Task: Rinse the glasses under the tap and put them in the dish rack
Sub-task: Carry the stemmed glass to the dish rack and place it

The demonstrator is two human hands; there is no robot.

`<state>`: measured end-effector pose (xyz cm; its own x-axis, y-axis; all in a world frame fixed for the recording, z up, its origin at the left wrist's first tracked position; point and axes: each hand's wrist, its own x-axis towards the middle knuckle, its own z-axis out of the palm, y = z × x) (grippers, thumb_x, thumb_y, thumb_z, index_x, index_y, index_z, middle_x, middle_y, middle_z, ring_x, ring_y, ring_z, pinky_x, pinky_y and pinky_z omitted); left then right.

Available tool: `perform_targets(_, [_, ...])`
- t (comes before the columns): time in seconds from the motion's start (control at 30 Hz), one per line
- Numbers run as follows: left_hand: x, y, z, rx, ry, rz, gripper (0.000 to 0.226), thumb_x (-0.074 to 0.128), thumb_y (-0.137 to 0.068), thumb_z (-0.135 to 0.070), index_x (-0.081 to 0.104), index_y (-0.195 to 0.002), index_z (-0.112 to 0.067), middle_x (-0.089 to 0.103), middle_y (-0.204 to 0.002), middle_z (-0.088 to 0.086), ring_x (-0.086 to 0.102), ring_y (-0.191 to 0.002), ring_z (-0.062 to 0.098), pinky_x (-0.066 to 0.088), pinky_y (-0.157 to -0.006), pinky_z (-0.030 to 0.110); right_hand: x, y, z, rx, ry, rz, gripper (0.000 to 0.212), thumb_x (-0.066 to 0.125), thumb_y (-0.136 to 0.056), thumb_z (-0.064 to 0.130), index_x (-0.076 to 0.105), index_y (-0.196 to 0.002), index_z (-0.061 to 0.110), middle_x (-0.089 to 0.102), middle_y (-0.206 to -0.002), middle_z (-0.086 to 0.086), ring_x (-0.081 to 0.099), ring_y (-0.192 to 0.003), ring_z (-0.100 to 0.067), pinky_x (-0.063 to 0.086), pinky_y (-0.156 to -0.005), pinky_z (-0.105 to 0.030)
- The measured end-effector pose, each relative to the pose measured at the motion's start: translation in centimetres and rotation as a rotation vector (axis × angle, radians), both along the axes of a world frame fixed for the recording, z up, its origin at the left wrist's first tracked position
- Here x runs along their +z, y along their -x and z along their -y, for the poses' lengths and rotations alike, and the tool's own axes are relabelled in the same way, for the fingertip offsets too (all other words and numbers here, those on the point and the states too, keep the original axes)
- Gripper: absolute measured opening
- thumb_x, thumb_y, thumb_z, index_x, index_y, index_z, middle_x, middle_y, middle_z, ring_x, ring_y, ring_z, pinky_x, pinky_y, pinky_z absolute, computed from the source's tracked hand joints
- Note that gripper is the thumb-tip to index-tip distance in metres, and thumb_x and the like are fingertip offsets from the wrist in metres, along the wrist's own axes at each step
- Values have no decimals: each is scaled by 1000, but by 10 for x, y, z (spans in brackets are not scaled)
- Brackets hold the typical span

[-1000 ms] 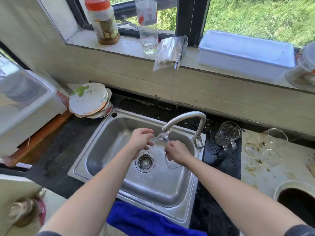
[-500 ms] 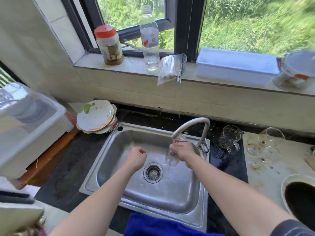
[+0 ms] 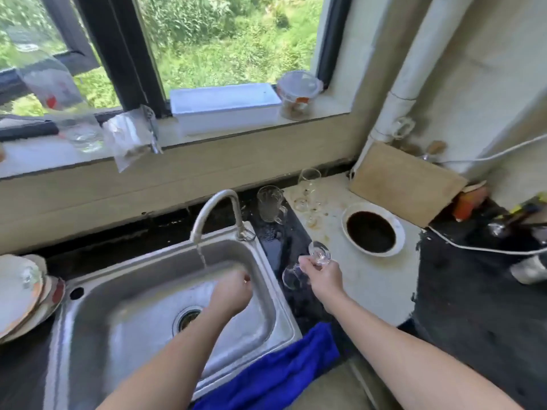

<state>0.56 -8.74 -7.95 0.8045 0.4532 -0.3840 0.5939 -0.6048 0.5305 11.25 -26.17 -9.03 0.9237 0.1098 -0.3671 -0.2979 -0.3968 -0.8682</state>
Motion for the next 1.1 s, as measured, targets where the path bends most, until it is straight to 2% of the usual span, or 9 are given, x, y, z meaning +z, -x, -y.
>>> perform_targets(0.1, [14,-34,54,-133,12,62,23,45,-87,-16,66,-95,-10,70,-93,11,63,-91,31,52,-76,36,3,-14,70,-195,-111,-17,18,75,-83,30,74,-90,13,75,-88,-3,71,-91,-22,55,-84,-43])
perform_targets(0.2, [25,-60,118,-260,29,94,21,47,-85,-18,66,-93,-15,69,-93,11,64,-89,31,53,-75,35,18,-13,151,-348,-189,25,22,72,-87,26,73,-102,9,75,-97,-1,70,-95,-15,53,-91,-38])
perform_targets(0.33, [42,-84,220,-432,5,156,23,49,-89,-18,66,-104,-14,70,-97,11,63,-93,31,51,-78,35,34,2,269,-559,-217,99,7,73,-86,27,76,-84,21,73,-82,-4,68,-83,-21,56,-86,-41])
perform_targets(0.43, [52,-94,308,-524,6,169,16,50,-90,-19,65,-97,-19,68,-96,7,63,-91,28,51,-79,35,43,24,363,-682,-205,130,7,73,-85,23,76,-82,18,70,-76,-4,65,-75,-18,56,-82,-43])
perform_targets(0.53, [60,-96,398,-637,-13,205,16,50,-88,-21,63,-84,-29,68,-89,1,65,-89,25,52,-80,31,46,52,458,-791,-157,149,13,73,-80,29,75,-74,18,68,-71,-4,62,-70,-18,57,-76,-46])
perform_targets(0.67, [70,-82,516,-769,41,209,23,46,-90,-19,68,-96,-19,71,-92,7,66,-85,28,53,-74,31,44,98,570,-940,-92,175,34,68,-76,41,71,-71,8,64,-65,2,58,-68,-17,48,-66,-36])
perform_targets(0.77, [73,-73,595,-898,44,234,24,46,-91,-17,69,-98,-14,71,-97,8,64,-90,28,52,-79,32,51,133,632,-1063,-73,178,22,69,-85,29,74,-74,11,69,-70,1,63,-73,-15,51,-73,-35])
perform_targets(0.93, [74,-62,714,-1140,96,213,25,46,-91,-17,67,-104,-16,69,-99,3,62,-94,25,52,-82,33,42,178,724,-1253,12,162,15,70,-86,32,75,-80,21,73,-81,-1,67,-81,-18,52,-78,-35])
perform_targets(1.1, [71,-55,820,-1339,179,240,16,47,-92,-17,63,-89,-13,61,-79,0,55,-76,21,42,-67,28,29,217,805,-1437,89,133,22,63,-91,35,73,-86,17,72,-82,-1,67,-81,-19,52,-76,-33])
